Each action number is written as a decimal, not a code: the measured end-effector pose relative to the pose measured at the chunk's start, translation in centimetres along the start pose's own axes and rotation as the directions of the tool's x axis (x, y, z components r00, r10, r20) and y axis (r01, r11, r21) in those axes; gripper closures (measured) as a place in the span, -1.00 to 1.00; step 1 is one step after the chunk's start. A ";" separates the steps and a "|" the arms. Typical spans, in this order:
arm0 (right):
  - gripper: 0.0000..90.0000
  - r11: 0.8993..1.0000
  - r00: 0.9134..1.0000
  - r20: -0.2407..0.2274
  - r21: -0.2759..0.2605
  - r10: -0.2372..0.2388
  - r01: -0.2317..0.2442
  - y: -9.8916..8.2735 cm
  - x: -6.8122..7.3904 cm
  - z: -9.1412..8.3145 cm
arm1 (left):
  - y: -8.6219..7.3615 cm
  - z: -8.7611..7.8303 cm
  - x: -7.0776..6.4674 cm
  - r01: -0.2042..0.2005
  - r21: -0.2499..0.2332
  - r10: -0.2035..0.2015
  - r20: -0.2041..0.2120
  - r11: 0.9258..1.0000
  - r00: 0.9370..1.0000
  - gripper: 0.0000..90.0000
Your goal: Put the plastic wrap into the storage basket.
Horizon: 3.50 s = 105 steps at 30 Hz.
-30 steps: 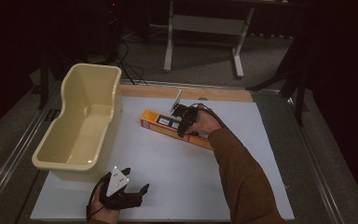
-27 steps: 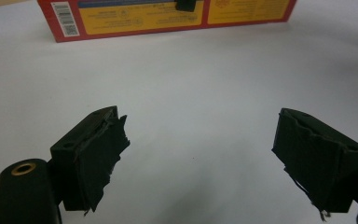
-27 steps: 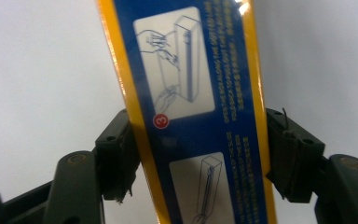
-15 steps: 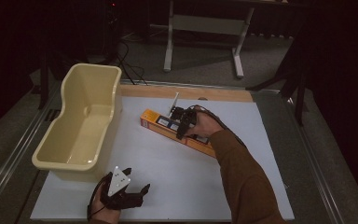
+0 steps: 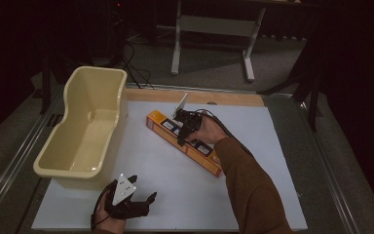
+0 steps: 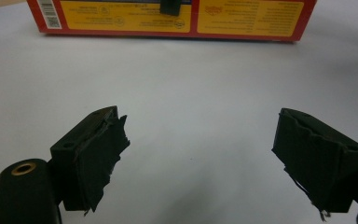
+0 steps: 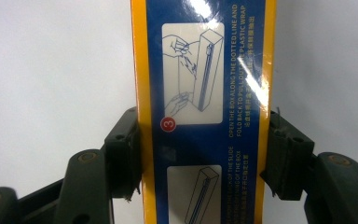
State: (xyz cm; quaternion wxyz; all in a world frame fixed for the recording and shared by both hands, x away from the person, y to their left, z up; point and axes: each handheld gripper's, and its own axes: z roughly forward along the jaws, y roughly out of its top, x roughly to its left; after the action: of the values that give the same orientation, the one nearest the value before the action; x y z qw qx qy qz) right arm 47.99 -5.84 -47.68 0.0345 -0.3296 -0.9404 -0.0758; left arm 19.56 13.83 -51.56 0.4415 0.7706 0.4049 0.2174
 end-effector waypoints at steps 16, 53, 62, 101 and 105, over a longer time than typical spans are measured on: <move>-0.12 0.954 0.933 -0.286 -0.137 0.219 -0.266 0.0 -0.7 -1.7 | 0.0 -0.1 0.0 -0.001 -0.001 0.001 -0.003 1.000 1.000 -0.65; -0.12 0.778 0.665 -0.696 -0.248 0.271 -0.577 0.4 1.0 -6.0 | 0.0 0.0 0.0 -0.007 0.000 0.007 -0.006 1.000 1.000 -0.65; -0.12 0.719 0.598 -0.761 -0.267 0.251 -0.641 0.6 2.0 -6.6 | 0.0 0.0 -0.1 -0.005 -0.001 0.005 -0.005 1.000 1.000 -0.65; -0.12 0.618 0.492 -0.858 -0.308 0.149 -0.724 5.1 8.8 -8.7 | 0.0 0.1 -0.1 -0.013 -0.005 0.013 -0.003 1.000 1.000 -0.65; -0.12 0.613 0.486 -0.864 -0.312 0.136 -0.726 5.6 9.6 -9.0 | 0.0 0.0 -0.1 -0.009 -0.009 0.009 -0.005 1.000 1.000 -0.65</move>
State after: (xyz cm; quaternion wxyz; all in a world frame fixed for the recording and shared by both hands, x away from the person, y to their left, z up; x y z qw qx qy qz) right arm 44.16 2.94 -37.06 0.3363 -0.4963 -0.6120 -0.5158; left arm 19.50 13.78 -51.56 0.4429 0.7699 0.4016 0.2229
